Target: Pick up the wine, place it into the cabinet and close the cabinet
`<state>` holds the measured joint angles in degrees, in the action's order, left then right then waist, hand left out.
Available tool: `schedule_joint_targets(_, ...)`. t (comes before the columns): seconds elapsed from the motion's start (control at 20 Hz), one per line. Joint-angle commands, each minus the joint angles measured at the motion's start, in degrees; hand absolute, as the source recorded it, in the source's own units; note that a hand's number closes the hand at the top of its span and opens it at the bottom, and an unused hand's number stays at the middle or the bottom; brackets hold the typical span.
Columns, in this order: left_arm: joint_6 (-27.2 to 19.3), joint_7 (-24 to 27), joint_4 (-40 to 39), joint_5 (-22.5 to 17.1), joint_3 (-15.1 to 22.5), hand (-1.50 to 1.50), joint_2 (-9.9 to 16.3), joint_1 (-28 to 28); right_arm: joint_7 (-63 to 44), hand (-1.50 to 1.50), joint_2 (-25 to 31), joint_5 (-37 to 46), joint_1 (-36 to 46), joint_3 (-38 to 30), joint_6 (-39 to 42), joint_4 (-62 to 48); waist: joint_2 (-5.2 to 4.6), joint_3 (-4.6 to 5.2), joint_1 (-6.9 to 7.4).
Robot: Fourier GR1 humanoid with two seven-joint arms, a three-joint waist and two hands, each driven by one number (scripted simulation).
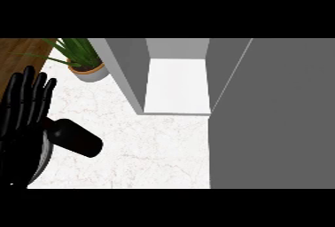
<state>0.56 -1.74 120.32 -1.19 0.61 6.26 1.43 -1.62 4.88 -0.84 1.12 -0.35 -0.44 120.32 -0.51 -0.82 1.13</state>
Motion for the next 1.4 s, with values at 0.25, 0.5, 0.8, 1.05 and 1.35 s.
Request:
schedule_joint_targets(0.25, 24.2, 4.7, -9.1, -27.0, -4.3, -1.50, 8.8, 5.9, 2.0, -1.50, 0.0, 1.3, -3.5, 1.2, 0.5, 4.6, 0.35, 1.16, -3.39)
schedule_joint_targets(0.5, 29.4, -9.8, -15.9, -47.1, -3.5, -1.50, 10.8, 3.0, -4.5, -1.50, 1.9, -6.8, -7.7, 6.8, 8.5, 3.6, 0.33, 0.91, -2.27)
schedule_joint_targets(0.8, 30.5, -20.3, -22.4, -67.4, -9.9, -1.50, 21.0, 9.6, -13.0, -1.50, 3.1, -10.9, -9.6, 5.9, 7.8, 12.3, 0.56, 0.85, -1.62)
schedule_joint_targets(1.05, 30.2, -23.0, -21.1, -70.6, -11.4, -1.50, 21.4, 9.1, -16.4, -1.50, 3.5, -11.4, -14.7, 6.3, 8.4, 21.3, 0.65, 0.83, -1.38)
schedule_joint_targets(1.35, 28.7, -26.0, -16.4, -71.7, -12.4, -1.50, 20.9, 6.6, -18.1, -1.50, 2.4, -11.2, -13.0, 5.3, 8.5, 20.6, 0.64, 0.81, -1.18)
